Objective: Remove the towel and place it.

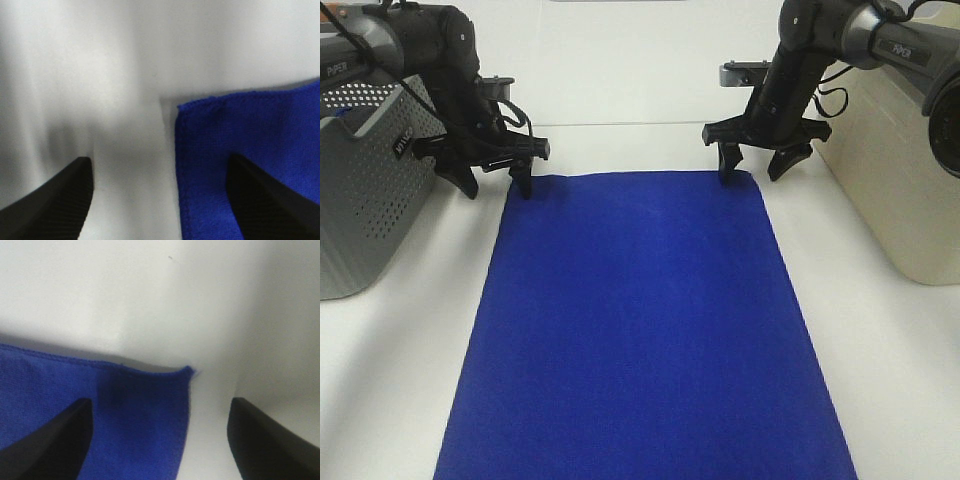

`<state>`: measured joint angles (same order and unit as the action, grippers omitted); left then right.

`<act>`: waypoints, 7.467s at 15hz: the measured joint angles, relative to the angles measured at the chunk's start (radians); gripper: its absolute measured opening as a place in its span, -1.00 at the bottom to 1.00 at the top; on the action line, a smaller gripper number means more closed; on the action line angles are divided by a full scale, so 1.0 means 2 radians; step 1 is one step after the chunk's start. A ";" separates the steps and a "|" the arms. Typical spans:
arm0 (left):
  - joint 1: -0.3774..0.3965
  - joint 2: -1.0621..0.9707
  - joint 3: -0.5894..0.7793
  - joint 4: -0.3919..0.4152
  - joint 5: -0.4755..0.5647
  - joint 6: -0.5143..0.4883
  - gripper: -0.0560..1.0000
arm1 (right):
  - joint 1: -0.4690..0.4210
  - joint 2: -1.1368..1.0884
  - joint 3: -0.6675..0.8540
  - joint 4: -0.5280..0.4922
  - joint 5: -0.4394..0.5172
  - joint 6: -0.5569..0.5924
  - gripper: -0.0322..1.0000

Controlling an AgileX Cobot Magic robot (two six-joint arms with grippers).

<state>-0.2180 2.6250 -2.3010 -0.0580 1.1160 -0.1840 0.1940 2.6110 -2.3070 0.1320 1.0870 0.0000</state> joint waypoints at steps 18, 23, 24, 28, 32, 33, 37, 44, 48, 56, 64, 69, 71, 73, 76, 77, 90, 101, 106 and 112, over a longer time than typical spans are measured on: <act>0.001 0.004 -0.003 -0.038 -0.002 0.017 0.45 | -0.001 0.013 -0.006 0.037 0.007 0.000 0.49; -0.016 0.007 -0.005 -0.078 -0.043 0.034 0.45 | 0.000 0.017 -0.008 0.074 0.007 -0.011 0.49; -0.017 0.008 -0.005 -0.086 -0.048 0.036 0.45 | 0.000 0.017 -0.008 0.079 0.007 -0.012 0.49; -0.021 0.011 -0.006 -0.106 -0.055 0.038 0.44 | 0.000 0.018 -0.008 0.109 0.008 -0.018 0.48; -0.028 0.014 -0.007 -0.112 -0.058 0.039 0.41 | 0.005 0.019 -0.008 0.115 0.009 -0.021 0.40; -0.030 0.015 -0.008 -0.115 -0.060 0.039 0.41 | 0.012 0.020 -0.008 0.115 0.006 -0.022 0.37; -0.030 0.017 -0.008 -0.106 -0.062 0.041 0.04 | 0.012 0.021 -0.008 0.086 -0.003 -0.010 -0.16; -0.030 0.020 -0.008 -0.105 -0.068 0.095 -0.89 | 0.012 0.021 -0.008 0.047 -0.012 -0.007 -0.91; -0.031 0.020 -0.010 -0.107 -0.070 0.104 -0.89 | 0.012 0.021 -0.008 0.044 -0.015 -0.008 -0.91; -0.034 0.038 -0.110 -0.046 -0.074 0.107 -0.89 | 0.012 -0.007 -0.003 -0.008 -0.101 -0.017 -0.91; -0.034 0.038 -0.110 -0.032 -0.217 0.160 -0.89 | 0.012 -0.016 -0.003 -0.025 -0.201 -0.037 -0.91; -0.034 0.038 -0.110 -0.032 -0.275 0.189 -0.89 | 0.012 -0.016 -0.003 -0.028 -0.238 -0.041 -0.91; -0.034 0.038 -0.110 -0.031 -0.289 0.193 -0.89 | 0.012 -0.016 -0.003 -0.028 -0.250 -0.048 -0.91; -0.034 0.038 -0.110 -0.023 -0.299 0.193 -0.89 | 0.012 -0.016 -0.003 -0.028 -0.265 -0.052 -0.91; -0.034 0.038 -0.110 -0.010 -0.313 0.194 -0.89 | 0.012 -0.016 -0.003 -0.027 -0.291 -0.061 -0.91; -0.034 0.040 -0.110 -0.009 -0.320 0.195 -0.89 | 0.012 -0.016 -0.003 -0.027 -0.298 -0.062 -0.91; -0.034 0.069 -0.110 0.008 -0.348 0.196 -0.89 | 0.009 0.006 -0.003 0.030 -0.346 -0.127 -0.91; -0.034 0.086 -0.110 0.013 -0.374 0.196 -0.89 | 0.006 0.036 -0.003 0.034 -0.361 -0.128 -0.91; -0.034 0.106 -0.110 0.014 -0.386 0.196 -0.87 | 0.006 0.041 -0.003 0.036 -0.365 -0.128 -0.91; -0.034 0.106 -0.110 0.021 -0.421 0.196 -0.54 | 0.006 0.045 -0.003 0.037 -0.370 -0.128 -0.90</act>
<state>-0.2850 2.8360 -2.5220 -0.0170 0.2750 0.2070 0.2070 2.7010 -2.3130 0.2050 0.3470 -0.2560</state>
